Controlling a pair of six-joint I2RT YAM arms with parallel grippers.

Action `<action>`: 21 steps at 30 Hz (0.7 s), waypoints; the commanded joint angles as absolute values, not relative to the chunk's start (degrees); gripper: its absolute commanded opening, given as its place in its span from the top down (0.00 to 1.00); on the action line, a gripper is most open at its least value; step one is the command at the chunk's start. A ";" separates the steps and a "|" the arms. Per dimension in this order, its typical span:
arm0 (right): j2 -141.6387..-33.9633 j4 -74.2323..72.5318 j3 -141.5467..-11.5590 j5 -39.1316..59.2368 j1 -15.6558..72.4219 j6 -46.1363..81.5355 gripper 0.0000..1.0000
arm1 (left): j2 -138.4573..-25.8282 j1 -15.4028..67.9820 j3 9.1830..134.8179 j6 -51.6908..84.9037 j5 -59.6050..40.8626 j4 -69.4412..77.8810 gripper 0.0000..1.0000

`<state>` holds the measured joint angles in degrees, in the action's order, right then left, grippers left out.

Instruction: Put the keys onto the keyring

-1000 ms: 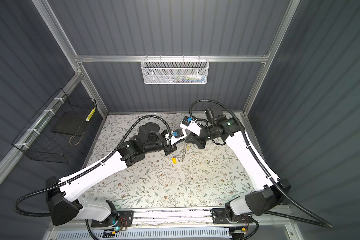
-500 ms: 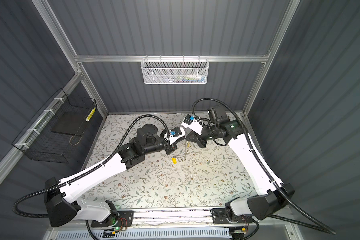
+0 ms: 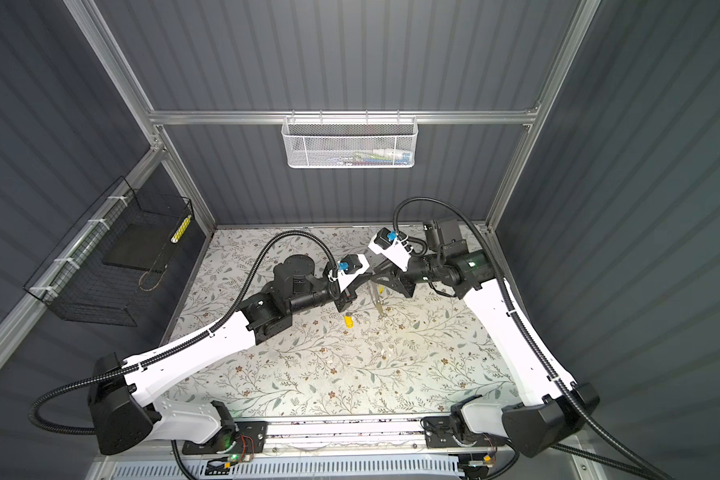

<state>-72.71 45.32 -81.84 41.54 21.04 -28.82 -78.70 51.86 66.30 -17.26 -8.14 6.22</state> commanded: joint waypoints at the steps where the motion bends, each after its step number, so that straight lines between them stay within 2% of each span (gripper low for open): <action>1: -67.86 34.21 -75.02 42.31 20.27 -21.93 0.67 | -77.76 51.92 64.55 -14.21 -5.97 13.66 1.00; 6: -61.12 18.69 -64.72 37.20 20.21 -12.80 0.60 | -78.73 51.94 63.08 -12.77 -5.11 18.25 1.00; 11: -59.24 5.81 -56.30 36.26 20.21 -3.21 0.59 | -79.96 51.94 63.16 -11.75 -3.68 19.61 1.00; 21: -60.17 -1.07 -52.82 33.13 20.14 0.79 0.64 | -79.89 51.86 61.90 -10.64 -4.04 20.75 1.00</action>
